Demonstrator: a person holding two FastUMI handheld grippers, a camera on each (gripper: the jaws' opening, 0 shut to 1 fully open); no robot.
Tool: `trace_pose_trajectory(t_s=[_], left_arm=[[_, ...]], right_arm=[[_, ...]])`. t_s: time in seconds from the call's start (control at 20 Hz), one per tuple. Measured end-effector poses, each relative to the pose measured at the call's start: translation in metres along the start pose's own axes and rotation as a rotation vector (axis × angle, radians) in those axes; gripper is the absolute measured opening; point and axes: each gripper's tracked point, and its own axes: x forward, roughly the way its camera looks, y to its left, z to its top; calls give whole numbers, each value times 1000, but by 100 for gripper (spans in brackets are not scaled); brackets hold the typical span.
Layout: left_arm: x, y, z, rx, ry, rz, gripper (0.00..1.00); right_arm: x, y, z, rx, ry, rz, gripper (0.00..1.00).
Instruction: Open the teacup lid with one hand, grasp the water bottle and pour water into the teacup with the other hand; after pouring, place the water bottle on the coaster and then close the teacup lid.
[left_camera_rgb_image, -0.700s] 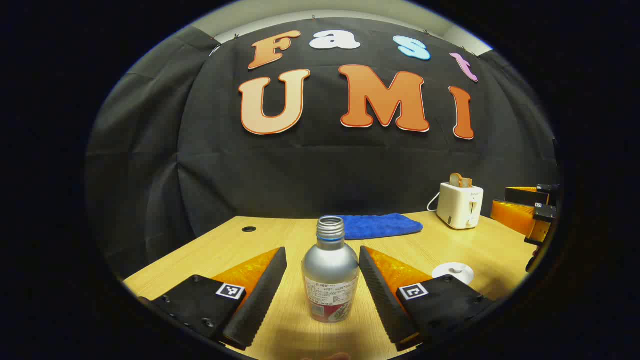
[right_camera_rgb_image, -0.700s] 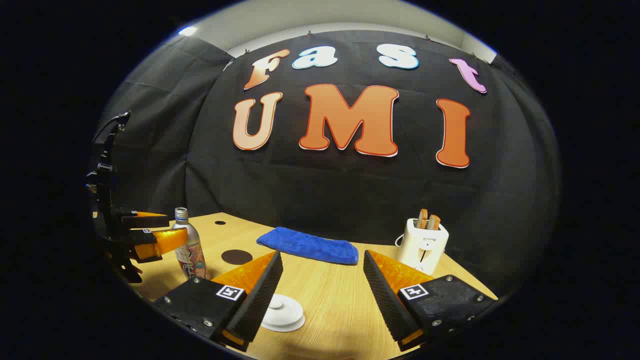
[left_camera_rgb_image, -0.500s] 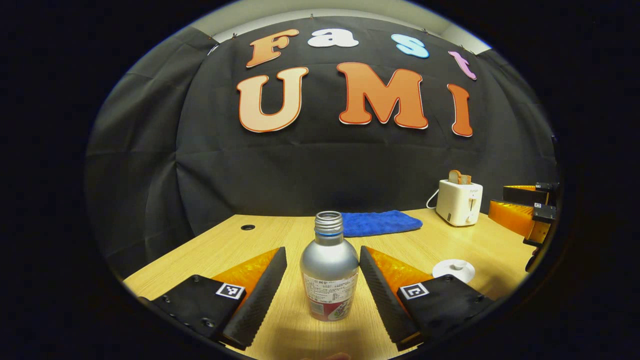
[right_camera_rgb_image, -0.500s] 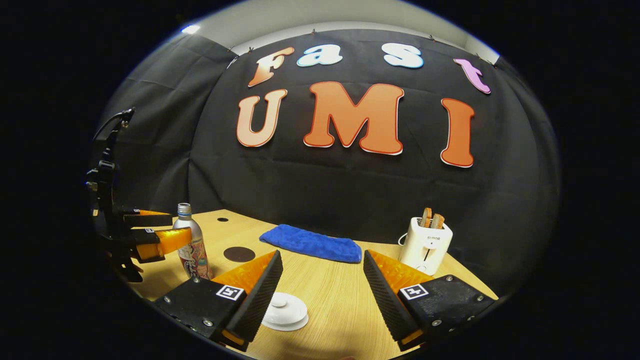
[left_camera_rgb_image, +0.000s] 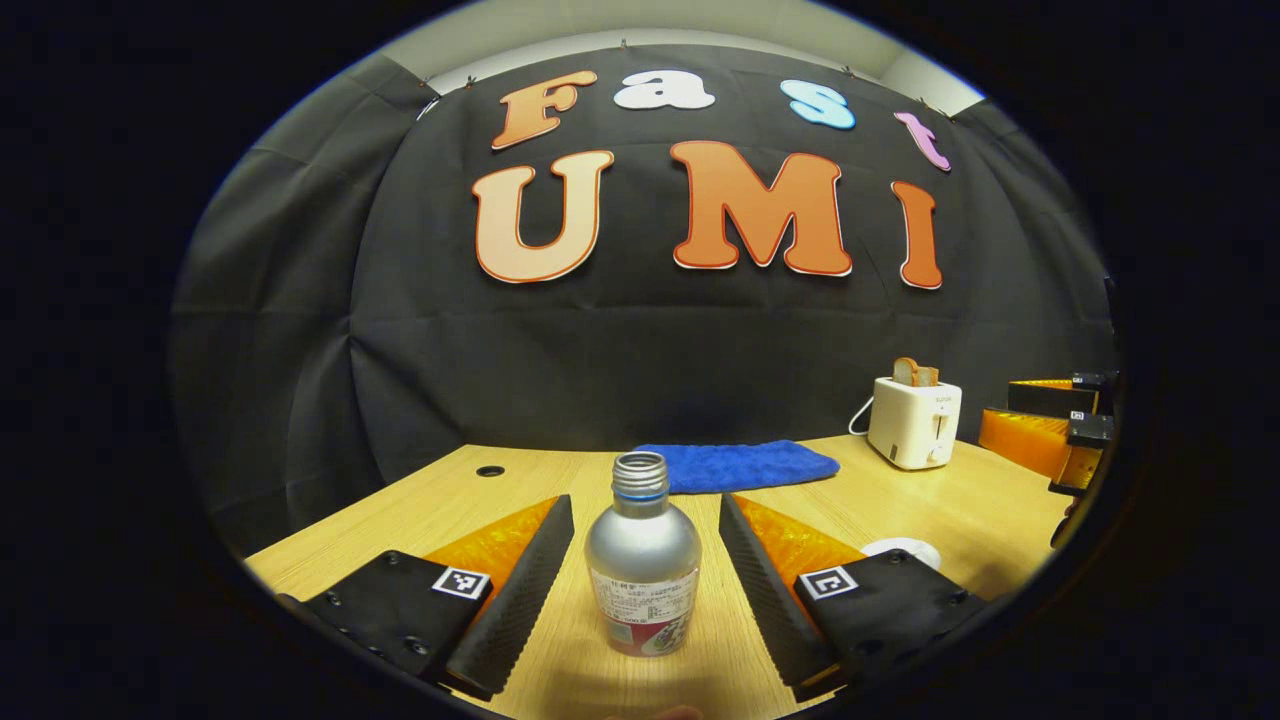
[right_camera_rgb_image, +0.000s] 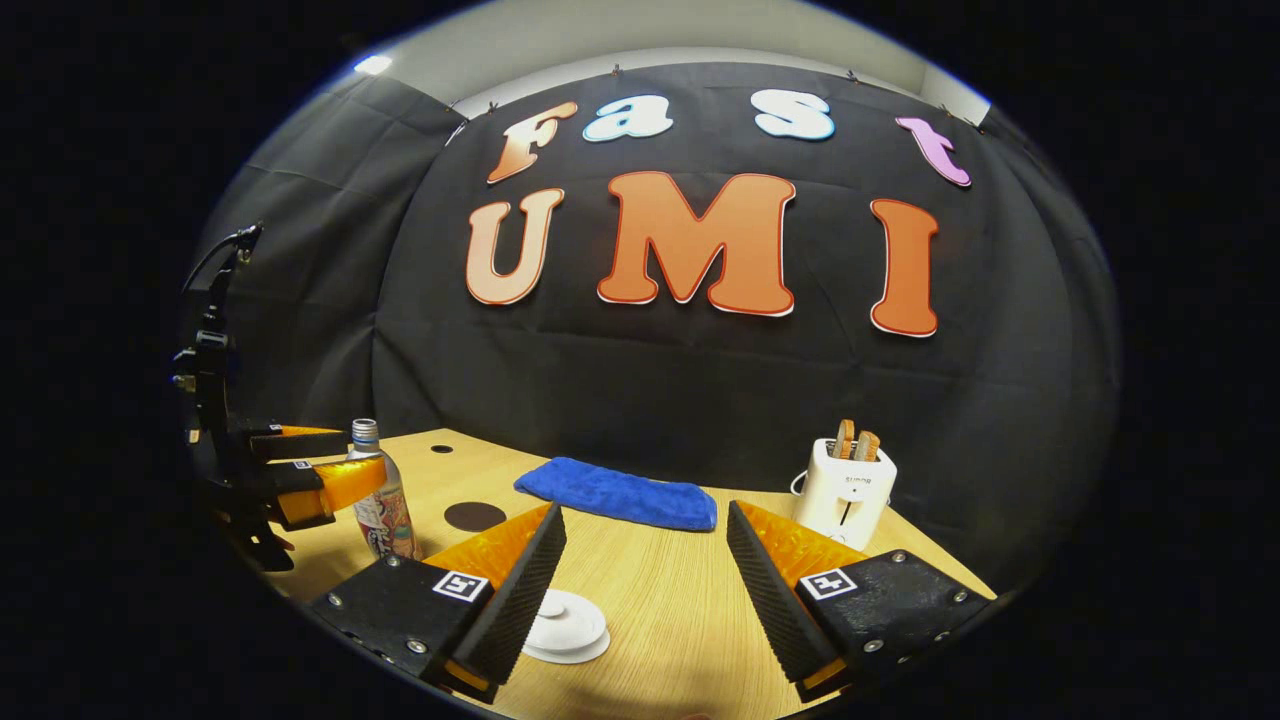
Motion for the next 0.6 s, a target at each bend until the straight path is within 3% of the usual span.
trace_pose_trajectory(t_s=[0.3,0.6], left_arm=[[2,-2,-4,-2,7,-10,96],[2,2,-15,3,31,-8,96]], right_arm=[[10,8,-17,1,56,15,97],[13,44,-53,-1,148,117,98]])
